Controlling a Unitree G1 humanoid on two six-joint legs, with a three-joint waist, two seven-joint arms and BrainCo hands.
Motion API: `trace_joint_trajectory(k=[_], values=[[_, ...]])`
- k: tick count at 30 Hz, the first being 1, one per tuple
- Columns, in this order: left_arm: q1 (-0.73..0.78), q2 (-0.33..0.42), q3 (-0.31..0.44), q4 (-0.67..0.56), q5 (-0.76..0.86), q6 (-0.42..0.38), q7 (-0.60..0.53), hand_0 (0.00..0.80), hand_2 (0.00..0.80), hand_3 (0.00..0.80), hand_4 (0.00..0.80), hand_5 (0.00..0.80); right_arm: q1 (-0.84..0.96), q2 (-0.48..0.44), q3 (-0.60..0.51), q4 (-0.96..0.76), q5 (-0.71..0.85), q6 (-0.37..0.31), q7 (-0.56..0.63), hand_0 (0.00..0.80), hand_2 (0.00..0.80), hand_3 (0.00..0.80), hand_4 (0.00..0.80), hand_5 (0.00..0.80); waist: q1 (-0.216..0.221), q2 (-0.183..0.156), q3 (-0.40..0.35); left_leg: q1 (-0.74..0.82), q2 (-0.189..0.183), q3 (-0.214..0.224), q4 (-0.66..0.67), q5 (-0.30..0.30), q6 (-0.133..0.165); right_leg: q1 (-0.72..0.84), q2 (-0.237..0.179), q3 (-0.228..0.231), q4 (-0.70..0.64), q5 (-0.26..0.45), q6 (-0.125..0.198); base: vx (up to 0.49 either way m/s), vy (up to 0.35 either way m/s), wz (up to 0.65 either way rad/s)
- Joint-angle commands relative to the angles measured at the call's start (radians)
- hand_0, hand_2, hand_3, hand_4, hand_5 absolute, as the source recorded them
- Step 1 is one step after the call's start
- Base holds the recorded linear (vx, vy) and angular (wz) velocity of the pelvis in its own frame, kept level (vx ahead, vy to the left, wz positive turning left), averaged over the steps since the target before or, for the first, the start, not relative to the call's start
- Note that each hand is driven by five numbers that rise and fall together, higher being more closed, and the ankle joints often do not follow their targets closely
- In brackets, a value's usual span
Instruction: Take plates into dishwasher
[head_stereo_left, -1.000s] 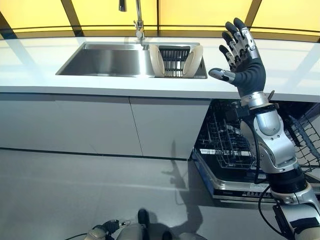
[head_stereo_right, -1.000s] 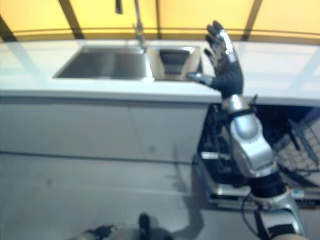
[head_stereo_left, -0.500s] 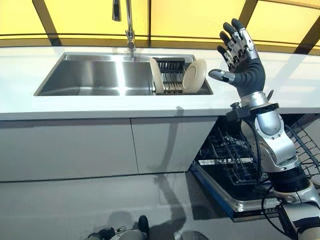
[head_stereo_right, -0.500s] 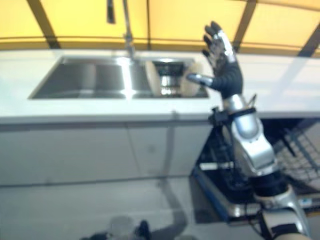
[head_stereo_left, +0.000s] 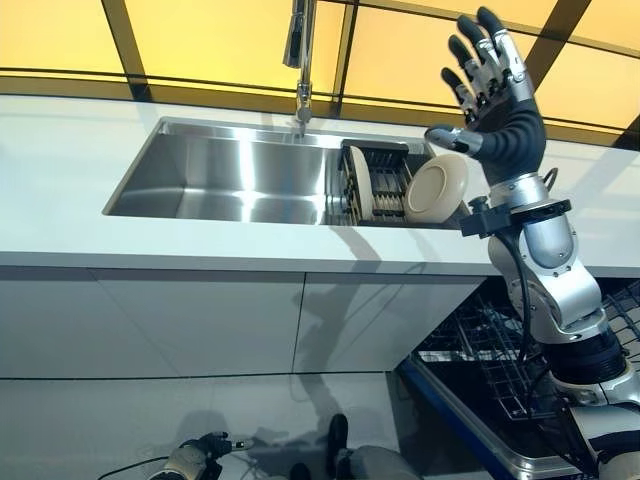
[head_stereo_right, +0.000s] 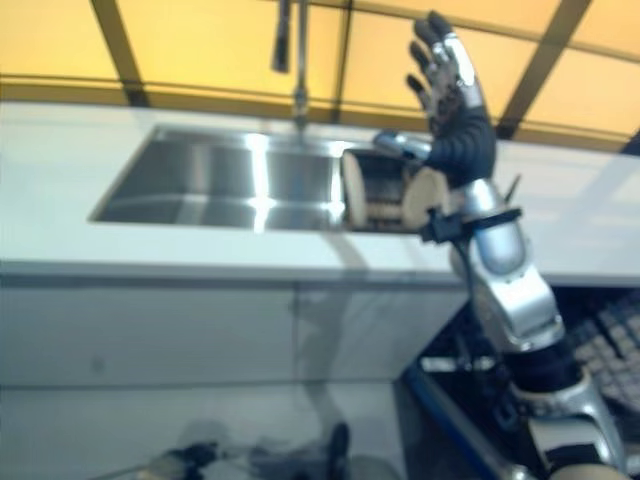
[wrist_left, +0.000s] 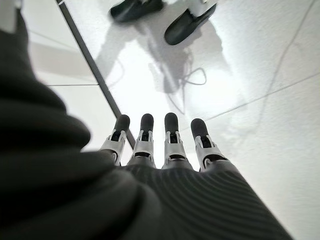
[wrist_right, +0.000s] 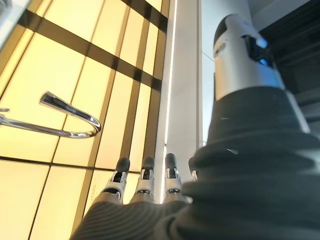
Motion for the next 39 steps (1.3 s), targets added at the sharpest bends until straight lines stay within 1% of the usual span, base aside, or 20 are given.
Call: trace_joint_trajectory(k=[1, 6, 7, 9, 12, 13, 15, 16, 17, 18, 20, 22, 23, 24, 26, 27, 29, 33, 36, 39], values=[[0.051, 0.021, 0.007, 0.012, 0.059, -0.005, -0.007, 0.0, 0.0, 0.0, 0.0, 0.0, -0.041, -0.022, -0.075, 0.044, -0.002, -0.002, -0.028, 0.0, 0.0, 0.0, 0.0, 0.0, 0.018, -0.014, -0.006, 0.019, 0.012, -0.059, 0.04, -0.145, -0.032, 0.009, 0.005, 0.038, -0.033, 0.068, -0.017, 0.369, -0.155, 0.26], [0.067, 0.026, 0.029, 0.023, 0.083, -0.013, 0.001, 0.0, 0.0, 0.0, 0.0, 0.0, -0.008, -0.02, -0.084, 0.034, -0.026, -0.017, -0.039, 0.0, 0.0, 0.0, 0.0, 0.0, 0.006, -0.012, -0.018, 0.039, 0.018, -0.053, 0.081, -0.206, -0.031, 0.045, -0.006, 0.038, 0.011, 0.072, -0.032, 0.43, -0.261, 0.28], [0.073, 0.025, 0.037, 0.031, 0.074, -0.021, -0.002, 0.0, 0.0, 0.0, 0.0, 0.0, -0.008, -0.015, -0.083, 0.034, -0.02, -0.015, -0.033, 0.0, 0.0, 0.0, 0.0, 0.0, 0.005, -0.006, -0.026, 0.054, 0.03, -0.028, 0.099, -0.226, -0.044, 0.056, -0.007, 0.021, 0.032, 0.056, -0.041, 0.555, -0.381, 0.34], [0.086, 0.025, 0.048, 0.038, 0.069, -0.035, -0.011, 0.0, 0.0, 0.0, 0.0, 0.0, -0.01, -0.005, -0.077, 0.028, -0.026, -0.003, -0.032, 0.0, 0.0, 0.0, 0.0, 0.0, 0.004, 0.006, -0.038, 0.075, 0.046, -0.005, 0.128, -0.247, -0.065, 0.075, -0.004, 0.011, 0.048, 0.029, -0.056, 0.524, -0.36, 0.2], [0.107, 0.017, 0.065, 0.042, 0.064, -0.057, -0.013, 0.0, 0.0, 0.0, 0.0, 0.0, -0.007, -0.002, -0.07, 0.011, -0.056, 0.015, -0.026, 0.0, 0.0, 0.0, 0.0, 0.0, 0.002, 0.019, -0.054, 0.068, 0.07, 0.009, 0.231, -0.183, -0.102, 0.111, 0.015, 0.031, 0.049, -0.012, -0.088, 0.432, -0.342, 0.04], [0.117, 0.014, 0.073, 0.039, 0.064, -0.064, -0.014, 0.0, 0.0, 0.0, 0.0, 0.0, -0.007, -0.005, -0.071, 0.007, -0.073, 0.025, -0.03, 0.0, 0.0, 0.0, 0.0, 0.0, 0.003, 0.025, -0.059, 0.052, 0.082, 0.013, 0.305, -0.129, -0.129, 0.132, 0.026, 0.037, 0.046, -0.029, -0.104, 0.366, -0.334, 0.05], [0.121, 0.006, 0.075, 0.038, 0.071, -0.079, -0.009, 0.0, 0.0, 0.0, 0.0, 0.0, -0.009, -0.008, -0.071, 0.008, -0.08, 0.037, -0.032, 0.0, 0.0, 0.0, 0.0, 0.0, 0.009, 0.03, -0.061, 0.008, 0.101, 0.03, 0.453, -0.047, -0.171, 0.168, 0.039, 0.02, 0.03, -0.045, -0.128, 0.331, -0.345, 0.09], [0.122, 0.005, 0.074, 0.038, 0.07, -0.081, -0.007, 0.0, 0.0, 0.0, 0.0, 0.0, -0.009, -0.008, -0.071, 0.008, -0.082, 0.039, -0.033, 0.0, 0.0, 0.0, 0.0, 0.0, 0.009, 0.031, -0.061, -0.002, 0.105, 0.031, 0.474, -0.041, -0.176, 0.173, 0.042, 0.016, 0.026, -0.046, -0.132, 0.254, -0.348, 0.13], [0.122, -0.002, 0.07, 0.033, 0.064, -0.091, 0.001, 0.0, 0.0, 0.0, 0.0, 0.0, -0.011, -0.009, -0.069, 0.012, -0.101, 0.048, -0.041, 0.0, 0.0, 0.0, 0.0, 0.0, 0.016, 0.034, -0.055, -0.066, 0.127, 0.059, 0.62, 0.0, -0.207, 0.204, 0.052, -0.003, 0.0, -0.049, -0.152, 0.213, -0.334, 0.06], [0.122, -0.004, 0.065, 0.028, 0.055, -0.094, 0.007, 0.0, 0.0, 0.0, 0.0, 0.0, -0.011, -0.016, -0.068, 0.014, -0.105, 0.053, -0.042, 0.0, 0.0, 0.0, 0.0, 0.0, 0.019, 0.037, -0.051, -0.11, 0.15, 0.081, 0.716, 0.016, -0.225, 0.222, 0.059, -0.023, -0.014, -0.055, -0.166, 0.232, -0.382, -0.02], [0.125, -0.004, 0.062, 0.015, 0.05, -0.092, 0.015, 0.0, 0.0, 0.0, 0.0, 0.0, -0.012, -0.025, -0.075, 0.017, -0.109, 0.068, -0.046, 0.0, 0.0, 0.0, 0.0, 0.0, 0.021, 0.042, -0.042, -0.183, 0.209, 0.114, 0.863, 0.023, -0.243, 0.246, 0.066, -0.062, -0.023, -0.07, -0.188, 0.171, -0.299, -0.02], [0.131, 0.002, 0.058, -0.011, 0.048, -0.079, 0.013, 0.0, 0.0, 0.0, 0.0, 0.0, -0.009, -0.036, -0.078, 0.025, -0.107, 0.075, -0.053, 0.0, 0.0, 0.0, 0.0, 0.0, 0.021, 0.043, -0.031, -0.234, 0.242, 0.116, 0.933, -0.007, -0.236, 0.263, 0.064, -0.079, -0.021, -0.08, -0.198, 0.13, -0.215, -0.05], [0.132, 0.006, 0.058, -0.02, 0.045, -0.073, 0.011, 0.0, 0.0, 0.0, 0.0, 0.0, -0.008, -0.039, -0.08, 0.031, -0.105, 0.075, -0.057, 0.0, 0.0, 0.0, 0.0, 0.0, 0.019, 0.041, -0.026, -0.251, 0.249, 0.113, 0.925, -0.029, -0.225, 0.267, 0.061, -0.08, -0.018, -0.081, -0.199, 0.093, -0.151, -0.12], [0.13, 0.011, 0.059, -0.029, 0.042, -0.062, 0.007, 0.0, 0.0, 0.0, 0.0, 0.0, -0.006, -0.042, -0.079, 0.039, -0.104, 0.075, -0.06, 0.0, 0.0, 0.0, 0.0, 0.0, 0.015, 0.034, -0.018, -0.272, 0.249, 0.107, 0.889, -0.064, -0.203, 0.271, 0.053, -0.073, -0.011, -0.081, -0.198, 0.072, -0.103, -0.09], [0.126, 0.019, 0.061, -0.039, 0.041, -0.049, 0.002, 0.0, 0.0, 0.0, 0.0, 0.0, -0.001, -0.045, -0.075, 0.048, -0.1, 0.077, -0.071, 0.0, 0.0, 0.0, 0.0, 0.0, 0.004, 0.019, -0.012, -0.267, 0.237, 0.104, 0.779, -0.103, -0.166, 0.27, 0.038, -0.039, 0.003, -0.083, -0.195, 0.088, -0.052, -0.09], [0.125, 0.022, 0.062, -0.043, 0.04, -0.046, 0.0, 0.0, 0.0, 0.0, 0.0, 0.0, -0.001, -0.045, -0.073, 0.05, -0.101, 0.08, -0.076, 0.0, 0.0, 0.0, 0.0, 0.0, 0.001, 0.013, -0.011, -0.257, 0.231, 0.105, 0.738, -0.104, -0.16, 0.27, 0.032, -0.031, 0.006, -0.085, -0.193, 0.097, -0.008, -0.08], [0.115, 0.026, 0.063, -0.049, 0.039, -0.037, -0.01, 0.0, 0.0, 0.0, 0.0, 0.0, 0.005, -0.047, -0.074, 0.064, -0.099, 0.08, -0.088, 0.0, 0.0, 0.0, 0.0, 0.0, -0.011, -0.003, -0.012, -0.219, 0.211, 0.09, 0.544, -0.11, -0.145, 0.269, 0.017, -0.01, 0.013, -0.089, -0.184, 0.104, 0.029, 0.02], [0.116, 0.017, 0.061, -0.049, 0.045, -0.034, -0.012, 0.0, 0.0, 0.0, 0.0, 0.0, 0.025, -0.046, -0.081, 0.095, -0.107, 0.059, -0.1, 0.0, 0.0, 0.0, 0.0, 0.0, -0.019, -0.02, -0.014, -0.155, 0.173, 0.008, 0.207, -0.059, -0.158, 0.283, -0.005, 0.002, 0.0, -0.086, -0.163, 0.106, 0.075, 0.09], [0.127, 0.006, 0.058, -0.045, 0.042, -0.041, -0.01, 0.0, 0.0, 0.0, 0.0, 0.0, 0.034, -0.047, -0.084, 0.109, -0.114, 0.051, -0.105, 0.0, 0.0, 0.0, 0.0, 0.0, -0.02, -0.024, -0.014, -0.129, 0.179, -0.024, 0.115, -0.029, -0.163, 0.3, -0.015, 0.01, -0.017, -0.084, -0.157, 0.116, 0.176, -0.02], [0.127, 0.002, 0.056, -0.041, 0.042, -0.051, -0.015, 0.0, 0.0, 0.0, 0.0, 0.0, 0.035, -0.062, -0.093, 0.12, -0.118, 0.063, -0.109, 0.0, 0.0, 0.0, 0.0, 0.0, -0.02, -0.02, -0.017, -0.11, 0.175, -0.034, 0.098, -0.058, -0.156, 0.302, -0.028, 0.016, -0.017, -0.087, -0.146, 0.101, 0.285, -0.07]])
